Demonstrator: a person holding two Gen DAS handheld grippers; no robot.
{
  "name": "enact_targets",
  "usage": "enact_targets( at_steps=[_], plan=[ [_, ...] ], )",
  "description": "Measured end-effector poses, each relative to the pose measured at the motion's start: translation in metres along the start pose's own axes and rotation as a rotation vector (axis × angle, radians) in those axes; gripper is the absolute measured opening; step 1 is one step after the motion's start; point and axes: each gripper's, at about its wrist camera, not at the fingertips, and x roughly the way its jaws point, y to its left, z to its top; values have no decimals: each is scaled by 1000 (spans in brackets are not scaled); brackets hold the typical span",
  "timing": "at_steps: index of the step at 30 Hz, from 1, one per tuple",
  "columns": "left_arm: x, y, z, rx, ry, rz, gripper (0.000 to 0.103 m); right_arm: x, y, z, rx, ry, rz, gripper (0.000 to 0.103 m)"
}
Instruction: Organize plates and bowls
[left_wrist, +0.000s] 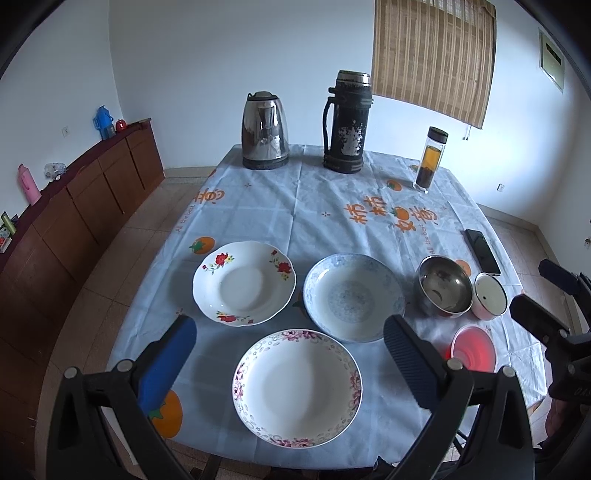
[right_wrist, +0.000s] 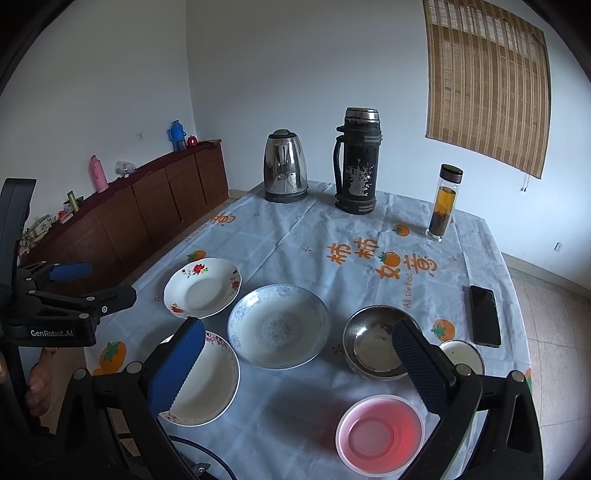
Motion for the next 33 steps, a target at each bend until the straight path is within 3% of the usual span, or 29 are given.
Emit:
enact_targets(
  at_steps=[33],
  plan=[
    [8,2,-8,-5,8,2,103,4,9,-3,-14,16,5,102]
  ],
)
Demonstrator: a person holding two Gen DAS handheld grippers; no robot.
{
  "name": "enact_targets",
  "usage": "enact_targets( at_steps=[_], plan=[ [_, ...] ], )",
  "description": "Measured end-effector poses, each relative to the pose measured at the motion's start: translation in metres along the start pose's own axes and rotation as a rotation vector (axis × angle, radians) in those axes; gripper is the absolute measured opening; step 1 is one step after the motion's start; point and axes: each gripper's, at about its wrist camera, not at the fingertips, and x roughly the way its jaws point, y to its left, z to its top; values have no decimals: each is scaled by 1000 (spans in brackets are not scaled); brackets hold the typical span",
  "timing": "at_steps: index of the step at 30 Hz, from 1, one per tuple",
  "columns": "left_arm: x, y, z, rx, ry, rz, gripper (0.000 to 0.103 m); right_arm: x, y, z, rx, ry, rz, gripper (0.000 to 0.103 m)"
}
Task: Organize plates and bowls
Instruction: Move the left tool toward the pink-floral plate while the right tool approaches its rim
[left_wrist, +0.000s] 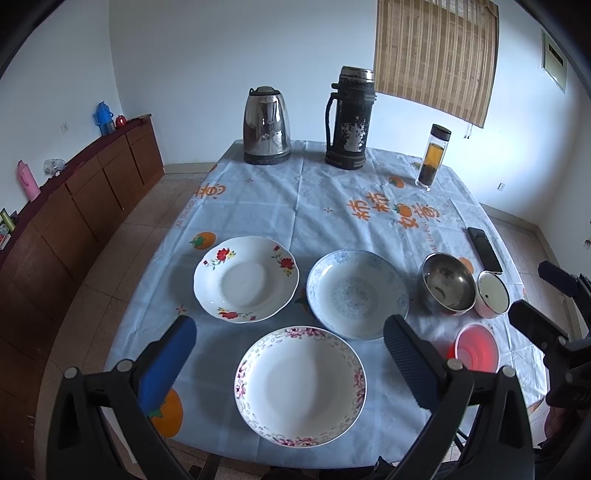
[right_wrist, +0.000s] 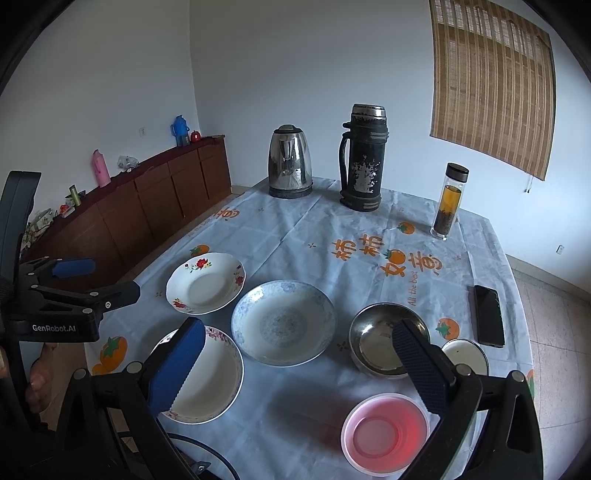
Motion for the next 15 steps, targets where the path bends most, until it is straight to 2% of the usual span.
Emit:
enact_targets(
  at_steps=[4,15],
  plan=[
    [8,4,-15,-6,14,3,103,5,1,1,-2,16,3,102],
    [18,17,-18,-31,76,26,103,27,10,-2,-20,73,27,102]
  ],
)
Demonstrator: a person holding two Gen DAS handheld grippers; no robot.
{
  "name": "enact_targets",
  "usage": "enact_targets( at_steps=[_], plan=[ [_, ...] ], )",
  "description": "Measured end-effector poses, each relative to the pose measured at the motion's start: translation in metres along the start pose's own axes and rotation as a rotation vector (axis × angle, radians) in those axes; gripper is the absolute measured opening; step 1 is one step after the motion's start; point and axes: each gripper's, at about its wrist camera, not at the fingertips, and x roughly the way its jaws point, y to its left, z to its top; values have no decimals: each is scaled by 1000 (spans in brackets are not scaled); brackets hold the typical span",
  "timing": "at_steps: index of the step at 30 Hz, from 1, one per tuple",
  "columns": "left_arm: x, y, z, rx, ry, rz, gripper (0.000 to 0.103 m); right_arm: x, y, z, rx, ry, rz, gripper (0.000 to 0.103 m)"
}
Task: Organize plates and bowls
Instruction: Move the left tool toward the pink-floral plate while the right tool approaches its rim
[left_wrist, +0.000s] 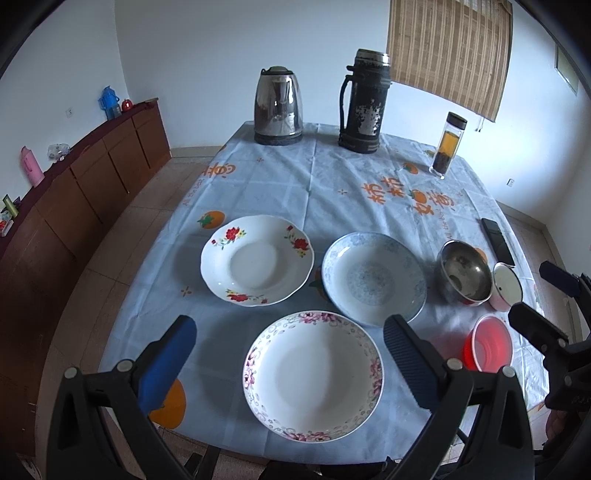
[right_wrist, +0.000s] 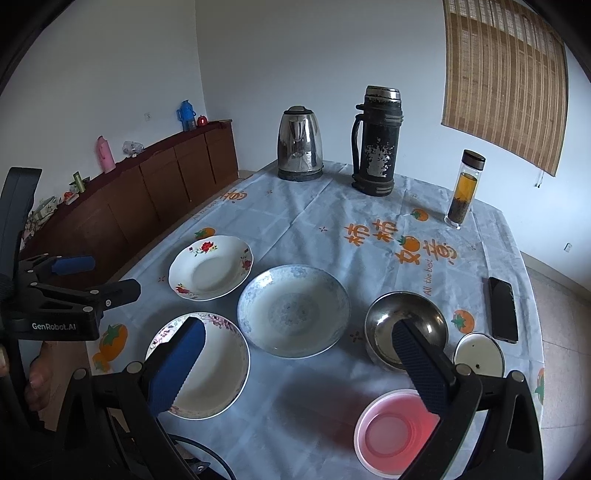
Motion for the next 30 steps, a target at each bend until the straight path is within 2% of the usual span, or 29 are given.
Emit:
enact_targets(
  at_steps=[8,14,16,21,23,25,30],
  plan=[
    [31,18,-13,-37,82,29,102,28,11,-10,-34,65,21,101],
    [58,36,-33,-67,152,51,96,63,22,-24,-63,151,59,90],
    [67,41,-38,-76,177,50,91,72,26,-29,-71,175,67,87],
    [81,48,-44,-100,218,24,79,95,36,-40,-95,237,91,71],
    [85,50,-46,-103,226,19,73,103,39,-44,-102,260,99,68],
    [90,54,-48,-112,241,1,61,110,42,-47,-109,281,109,62],
    [104,57,-56,-128,286,-31,46,124,48,-53,-120,327,121,55]
  ],
)
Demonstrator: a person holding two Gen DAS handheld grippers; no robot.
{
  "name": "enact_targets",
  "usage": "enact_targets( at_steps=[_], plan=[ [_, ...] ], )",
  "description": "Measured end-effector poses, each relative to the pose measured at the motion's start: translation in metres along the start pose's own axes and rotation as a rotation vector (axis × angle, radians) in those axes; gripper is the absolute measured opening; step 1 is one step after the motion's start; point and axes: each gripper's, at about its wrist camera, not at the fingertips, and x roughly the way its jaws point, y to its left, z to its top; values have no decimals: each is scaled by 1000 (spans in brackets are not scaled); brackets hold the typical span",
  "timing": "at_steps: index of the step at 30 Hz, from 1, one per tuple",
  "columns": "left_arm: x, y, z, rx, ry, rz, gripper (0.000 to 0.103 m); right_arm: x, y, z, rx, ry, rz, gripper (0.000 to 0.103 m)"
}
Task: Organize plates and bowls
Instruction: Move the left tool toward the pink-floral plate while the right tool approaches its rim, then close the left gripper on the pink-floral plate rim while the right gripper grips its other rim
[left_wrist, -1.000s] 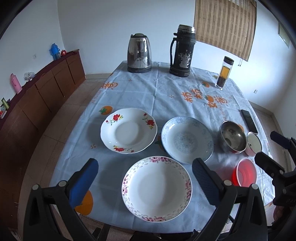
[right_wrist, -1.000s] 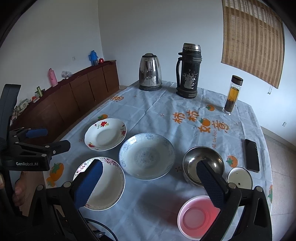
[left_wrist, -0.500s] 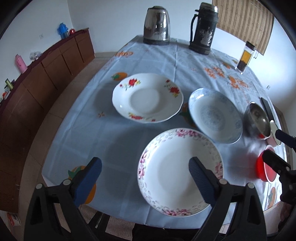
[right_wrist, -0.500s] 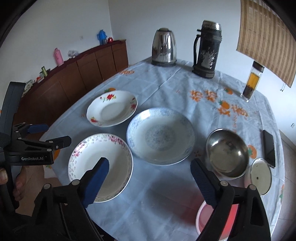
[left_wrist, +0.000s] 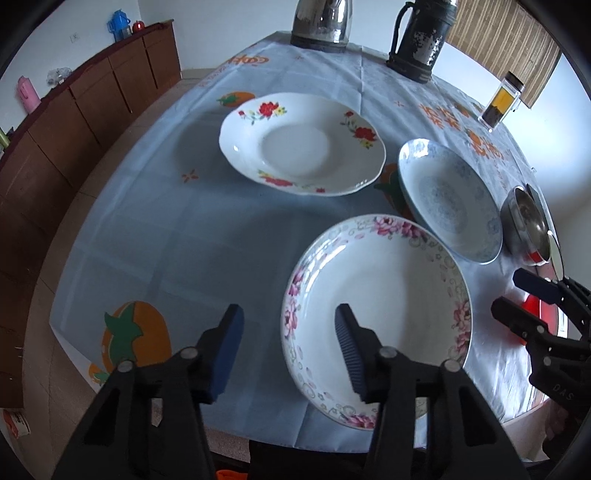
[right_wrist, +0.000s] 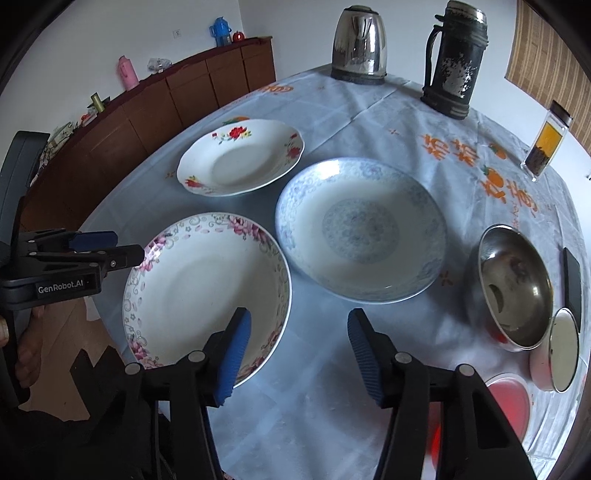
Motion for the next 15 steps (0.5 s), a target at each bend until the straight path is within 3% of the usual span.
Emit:
enact_targets(
  at_steps=[7,15],
  plan=[
    [13,4,0,-11,32,-29,31,20,1,-5,4,60,25,48],
    [26,10,-2,-32,67,-49,24,37,2,-9,11,113,48,36]
  ],
)
